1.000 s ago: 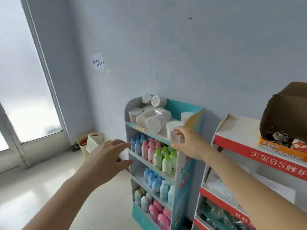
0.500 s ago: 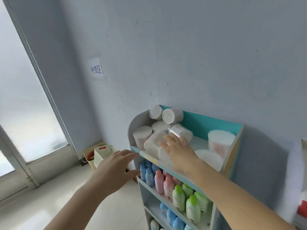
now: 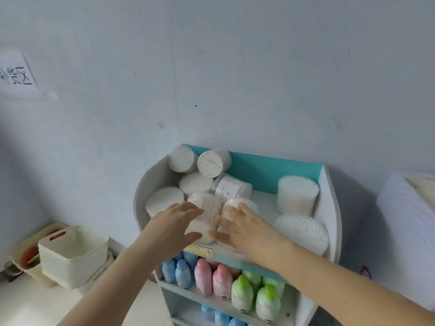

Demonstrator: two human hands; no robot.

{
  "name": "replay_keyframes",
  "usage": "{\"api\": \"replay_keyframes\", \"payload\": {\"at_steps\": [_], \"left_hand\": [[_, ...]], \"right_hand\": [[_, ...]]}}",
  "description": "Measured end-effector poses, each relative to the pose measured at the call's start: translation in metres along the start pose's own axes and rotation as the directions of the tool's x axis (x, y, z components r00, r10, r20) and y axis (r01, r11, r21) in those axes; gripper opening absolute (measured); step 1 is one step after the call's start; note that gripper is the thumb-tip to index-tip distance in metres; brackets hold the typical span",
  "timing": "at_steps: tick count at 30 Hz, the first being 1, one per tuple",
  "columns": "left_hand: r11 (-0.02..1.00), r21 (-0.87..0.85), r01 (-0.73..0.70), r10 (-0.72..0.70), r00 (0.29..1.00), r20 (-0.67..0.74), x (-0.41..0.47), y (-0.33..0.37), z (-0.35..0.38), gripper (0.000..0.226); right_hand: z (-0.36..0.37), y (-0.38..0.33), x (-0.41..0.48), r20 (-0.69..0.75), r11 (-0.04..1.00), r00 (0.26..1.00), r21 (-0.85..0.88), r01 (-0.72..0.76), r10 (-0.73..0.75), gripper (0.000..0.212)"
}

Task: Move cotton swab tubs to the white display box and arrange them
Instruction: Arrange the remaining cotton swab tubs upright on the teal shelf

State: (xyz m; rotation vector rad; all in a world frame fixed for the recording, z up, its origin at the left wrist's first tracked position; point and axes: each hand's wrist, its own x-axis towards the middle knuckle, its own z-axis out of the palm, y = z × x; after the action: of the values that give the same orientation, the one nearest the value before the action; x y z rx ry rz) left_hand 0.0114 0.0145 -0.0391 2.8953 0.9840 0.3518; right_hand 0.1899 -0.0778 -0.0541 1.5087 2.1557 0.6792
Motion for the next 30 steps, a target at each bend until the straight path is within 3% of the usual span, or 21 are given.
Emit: {"api": "replay_keyframes", "payload": {"at_steps": [5,7,10,12,15,20,23,25,28,30], "left_hand": [[0.980,0.028,-0.197,0.196,0.980,0.039,0.021,-0.023,0.004,0.058],[0.971,0.039,-0.235,0.233,0.971,0.048,0.025,-0.026,0.005,0.055],[0.964,0.028,-0.265,0.264,0.964,0.039,0.031,-0.032,0.005,0.049],[0.961,0.025,-0.274,0.273,0.961,0.051,0.034,-0.034,0.004,0.045],[0.962,0.012,-0.271,0.270,0.960,0.068,0.036,-0.036,0.000,0.041],[0.960,0.014,-0.281,0.278,0.953,0.120,0.037,-0.038,-0.007,0.041],[0.957,0.022,-0.289,0.283,0.949,0.141,0.036,-0.040,-0.007,0.046],[0.961,0.018,-0.277,0.272,0.951,0.144,0.035,-0.040,-0.007,0.048],[0.966,0.013,-0.257,0.253,0.958,0.138,0.035,-0.038,-0.009,0.045],[0.969,0.010,-0.249,0.245,0.960,0.135,0.036,-0.037,-0.009,0.043]], "right_hand": [[-0.006,-0.003,0.000,0.130,0.987,0.991,-0.153,0.054,-0.034,0.075],[-0.009,0.000,-0.002,0.140,0.998,0.989,-0.055,-0.041,0.048,0.076],[-0.012,0.002,-0.013,0.148,0.938,0.962,0.229,-0.260,0.230,0.098],[-0.018,0.003,-0.022,0.242,0.800,0.893,0.399,-0.449,0.380,0.105],[-0.025,0.009,-0.026,0.244,0.576,0.797,0.579,-0.577,0.553,0.112],[-0.035,0.030,-0.029,0.378,0.031,0.587,0.823,-0.568,0.716,0.114],[-0.036,0.042,-0.025,0.521,-0.156,0.518,0.791,-0.591,0.679,0.110],[-0.037,0.042,-0.020,0.599,-0.132,0.535,0.730,-0.671,0.596,0.112],[-0.036,0.032,-0.012,0.616,0.090,0.601,0.657,-0.749,0.509,0.116],[-0.036,0.029,-0.010,0.599,0.143,0.631,0.659,-0.738,0.494,0.109]]}}
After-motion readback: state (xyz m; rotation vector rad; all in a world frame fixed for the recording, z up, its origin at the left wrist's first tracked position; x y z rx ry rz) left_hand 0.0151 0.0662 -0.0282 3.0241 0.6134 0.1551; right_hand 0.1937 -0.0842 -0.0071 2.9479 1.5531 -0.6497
